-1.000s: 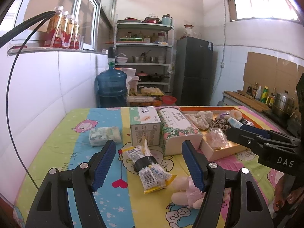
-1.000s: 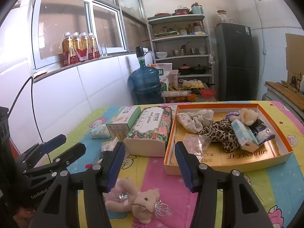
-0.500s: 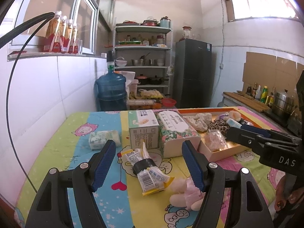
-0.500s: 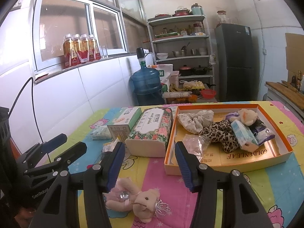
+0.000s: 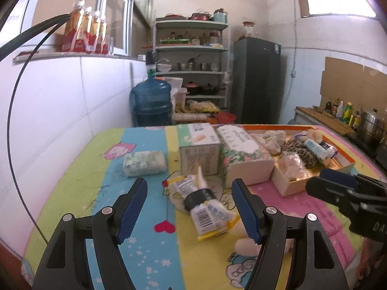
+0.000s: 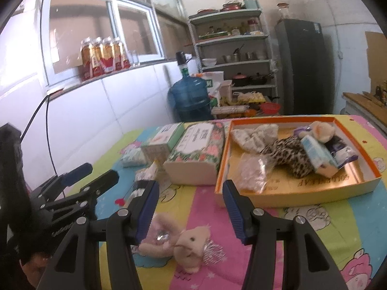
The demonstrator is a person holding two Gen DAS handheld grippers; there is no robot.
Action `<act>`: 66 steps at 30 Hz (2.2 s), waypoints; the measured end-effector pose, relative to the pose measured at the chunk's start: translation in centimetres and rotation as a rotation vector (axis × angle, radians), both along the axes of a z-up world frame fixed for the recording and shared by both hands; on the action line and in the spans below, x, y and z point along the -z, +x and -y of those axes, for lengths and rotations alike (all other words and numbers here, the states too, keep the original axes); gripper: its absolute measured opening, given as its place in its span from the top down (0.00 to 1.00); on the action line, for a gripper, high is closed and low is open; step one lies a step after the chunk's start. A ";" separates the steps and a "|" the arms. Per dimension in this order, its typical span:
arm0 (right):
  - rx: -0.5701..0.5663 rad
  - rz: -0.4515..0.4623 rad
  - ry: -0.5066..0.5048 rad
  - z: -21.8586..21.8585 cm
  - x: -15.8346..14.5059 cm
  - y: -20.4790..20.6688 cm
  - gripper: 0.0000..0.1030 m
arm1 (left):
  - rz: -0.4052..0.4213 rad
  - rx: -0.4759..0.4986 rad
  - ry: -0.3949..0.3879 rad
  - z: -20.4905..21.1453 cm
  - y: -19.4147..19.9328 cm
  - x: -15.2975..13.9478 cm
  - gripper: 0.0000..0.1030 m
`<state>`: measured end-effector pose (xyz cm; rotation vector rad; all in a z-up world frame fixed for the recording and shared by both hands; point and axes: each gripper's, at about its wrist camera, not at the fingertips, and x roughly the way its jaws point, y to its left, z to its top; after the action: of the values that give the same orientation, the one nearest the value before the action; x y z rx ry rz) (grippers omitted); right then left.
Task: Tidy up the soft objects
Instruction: 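Move both tools back toward the second plush bunny and snack bar, then grasp the pink plush bunny with the right gripper, then lift the bunny with the right gripper while the left grasps the wrapped snack bar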
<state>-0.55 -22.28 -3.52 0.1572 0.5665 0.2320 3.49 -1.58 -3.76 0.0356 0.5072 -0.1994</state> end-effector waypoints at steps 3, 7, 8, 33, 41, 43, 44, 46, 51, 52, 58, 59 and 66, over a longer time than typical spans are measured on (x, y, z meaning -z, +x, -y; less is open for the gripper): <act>-0.041 -0.033 -0.009 -0.5 0.9 -0.3 0.47 | -0.016 -0.007 0.006 -0.5 -0.4 0.6 0.28; -0.091 -0.082 -0.037 -1.1 2.5 -0.7 0.47 | -0.033 -0.005 0.004 -1.0 -1.2 1.3 0.28; -0.097 -0.093 -0.039 -1.2 2.8 -0.6 0.47 | -0.034 -0.006 0.001 -1.2 -1.3 1.4 0.28; -0.462 -0.159 -0.315 -4.4 5.5 2.3 0.29 | -0.108 -0.024 0.030 2.3 -0.2 2.8 0.28; -0.339 -0.188 -0.356 -4.2 5.7 2.6 0.51 | -0.097 -0.034 0.070 3.5 -0.1 2.7 0.28; -0.295 -0.199 -0.317 -3.2 5.4 2.6 0.57 | -0.099 -0.034 0.066 3.5 0.0 2.7 0.28; -0.272 -0.200 -0.283 -2.5 5.1 2.5 0.58 | -0.100 -0.025 0.060 3.6 0.0 2.6 0.28; -0.224 -0.185 -0.235 -1.2 4.4 2.1 0.58 | -0.087 -0.002 0.050 4.1 -0.2 2.4 0.28; -0.099 -0.114 -0.131 1.9 2.4 0.7 0.58 | -0.060 0.013 0.085 5.2 -0.4 2.3 0.28; -0.075 -0.097 -0.123 2.4 2.0 0.6 0.58 | -0.065 0.010 0.089 5.2 -0.3 2.3 0.28; -0.031 -0.086 -0.087 3.9 1.4 0.6 0.58 | -0.115 -0.030 0.055 3.2 0.6 3.7 0.28; -0.033 -0.085 -0.088 3.8 1.4 0.8 0.58 | -0.122 -0.032 0.031 2.6 0.7 3.8 0.28; -0.060 -0.057 -0.056 3.9 1.9 0.0 0.58 | -0.205 0.000 -0.119 2.1 3.0 4.3 0.28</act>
<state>-0.54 -26.22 -5.40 0.0934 0.6345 0.2700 6.44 -3.64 -8.10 -0.1014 0.6982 -0.2340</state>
